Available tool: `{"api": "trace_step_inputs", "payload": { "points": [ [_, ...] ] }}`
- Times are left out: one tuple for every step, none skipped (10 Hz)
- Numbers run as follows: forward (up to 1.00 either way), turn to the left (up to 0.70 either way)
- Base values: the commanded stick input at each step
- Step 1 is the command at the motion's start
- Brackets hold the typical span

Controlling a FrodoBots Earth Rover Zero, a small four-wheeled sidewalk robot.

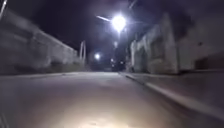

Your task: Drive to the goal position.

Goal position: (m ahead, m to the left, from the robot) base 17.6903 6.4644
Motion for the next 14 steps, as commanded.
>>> {"api": "trace_step_inputs", "payload": {
  "points": [
    [0.7, -0.33],
    [0.7, -0.12],
    [0.7, 0.0],
    [0.7, 0.0],
    [0.7, 0.0],
    [0.7, 0.0],
    [0.7, 0.0],
    [0.7, 0.0],
    [0.7, 0.0],
    [0.7, 0.0],
    [0.7, 0.0],
    [0.7, 0.0],
    [0.7, 0.0],
    [0.7, 0.0]
  ]
}}
